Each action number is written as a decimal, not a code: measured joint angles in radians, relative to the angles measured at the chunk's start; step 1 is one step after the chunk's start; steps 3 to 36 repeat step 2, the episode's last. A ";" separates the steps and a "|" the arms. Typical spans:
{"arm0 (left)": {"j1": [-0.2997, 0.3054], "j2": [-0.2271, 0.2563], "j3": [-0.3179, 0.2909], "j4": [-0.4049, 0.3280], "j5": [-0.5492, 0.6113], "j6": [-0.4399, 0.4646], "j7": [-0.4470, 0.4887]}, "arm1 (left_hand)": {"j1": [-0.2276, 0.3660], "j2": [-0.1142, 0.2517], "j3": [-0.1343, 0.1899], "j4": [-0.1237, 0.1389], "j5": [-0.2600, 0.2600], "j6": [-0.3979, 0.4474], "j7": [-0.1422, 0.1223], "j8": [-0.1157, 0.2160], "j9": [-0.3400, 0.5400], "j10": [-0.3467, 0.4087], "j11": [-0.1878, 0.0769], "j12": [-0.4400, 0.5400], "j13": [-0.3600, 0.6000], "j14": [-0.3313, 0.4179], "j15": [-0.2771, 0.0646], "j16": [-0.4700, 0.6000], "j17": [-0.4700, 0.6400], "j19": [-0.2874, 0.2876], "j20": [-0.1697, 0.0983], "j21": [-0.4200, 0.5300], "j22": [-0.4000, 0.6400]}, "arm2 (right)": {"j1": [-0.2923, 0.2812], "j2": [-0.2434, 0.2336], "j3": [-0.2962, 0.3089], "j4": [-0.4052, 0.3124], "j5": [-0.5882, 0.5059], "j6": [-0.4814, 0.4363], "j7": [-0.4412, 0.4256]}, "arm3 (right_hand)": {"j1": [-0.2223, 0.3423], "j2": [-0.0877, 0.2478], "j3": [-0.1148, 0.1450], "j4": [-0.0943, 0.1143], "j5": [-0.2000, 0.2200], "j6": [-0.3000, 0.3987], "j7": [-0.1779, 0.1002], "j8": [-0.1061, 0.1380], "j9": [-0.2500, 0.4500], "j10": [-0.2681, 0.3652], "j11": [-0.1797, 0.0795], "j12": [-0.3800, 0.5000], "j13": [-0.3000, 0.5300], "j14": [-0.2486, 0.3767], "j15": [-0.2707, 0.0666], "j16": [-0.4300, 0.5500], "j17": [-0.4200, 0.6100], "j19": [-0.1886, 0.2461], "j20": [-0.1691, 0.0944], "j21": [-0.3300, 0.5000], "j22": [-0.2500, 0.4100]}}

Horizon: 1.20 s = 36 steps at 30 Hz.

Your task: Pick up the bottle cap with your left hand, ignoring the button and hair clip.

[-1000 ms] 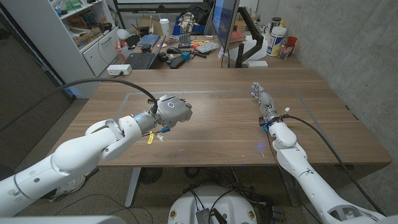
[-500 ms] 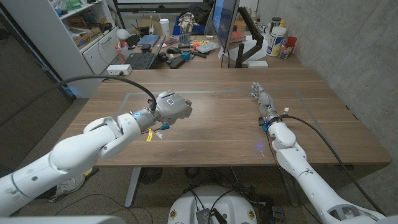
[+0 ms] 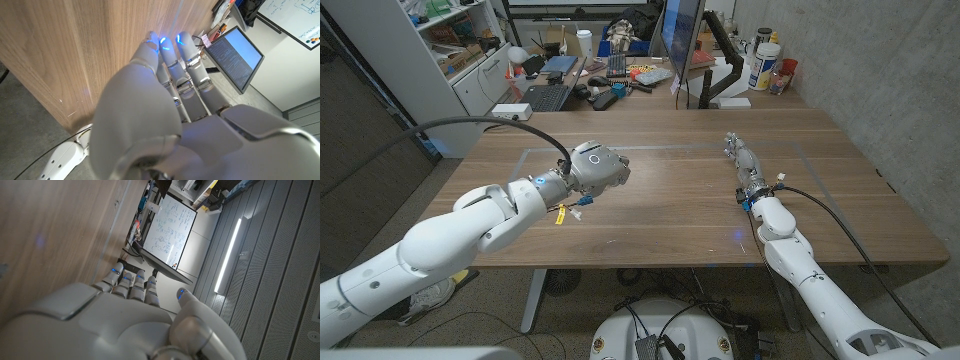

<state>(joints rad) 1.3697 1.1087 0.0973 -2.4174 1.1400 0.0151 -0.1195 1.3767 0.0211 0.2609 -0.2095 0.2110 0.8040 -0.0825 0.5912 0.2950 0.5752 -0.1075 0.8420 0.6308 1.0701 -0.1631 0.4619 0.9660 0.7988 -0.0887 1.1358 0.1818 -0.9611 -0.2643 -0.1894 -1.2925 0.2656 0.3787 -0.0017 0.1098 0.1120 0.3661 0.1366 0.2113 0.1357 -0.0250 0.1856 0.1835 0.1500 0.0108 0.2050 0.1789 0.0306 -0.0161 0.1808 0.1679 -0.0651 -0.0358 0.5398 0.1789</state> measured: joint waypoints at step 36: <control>0.000 0.000 -0.002 -0.001 0.000 0.000 0.002 | 0.000 0.000 0.000 0.000 0.000 0.000 0.000 0.000 0.000 0.000 0.000 0.000 0.000 0.000 0.000 0.000 0.002 0.005 -0.002 0.000 0.000 | -0.001 0.000 0.000 -0.001 0.000 0.000 -0.001 | 0.000 0.000 0.000 0.000 0.000 0.000 0.000 0.000 0.000 0.000 0.000 0.000 0.000 0.000 0.000 0.000 0.000 0.000 0.000 -0.004 0.000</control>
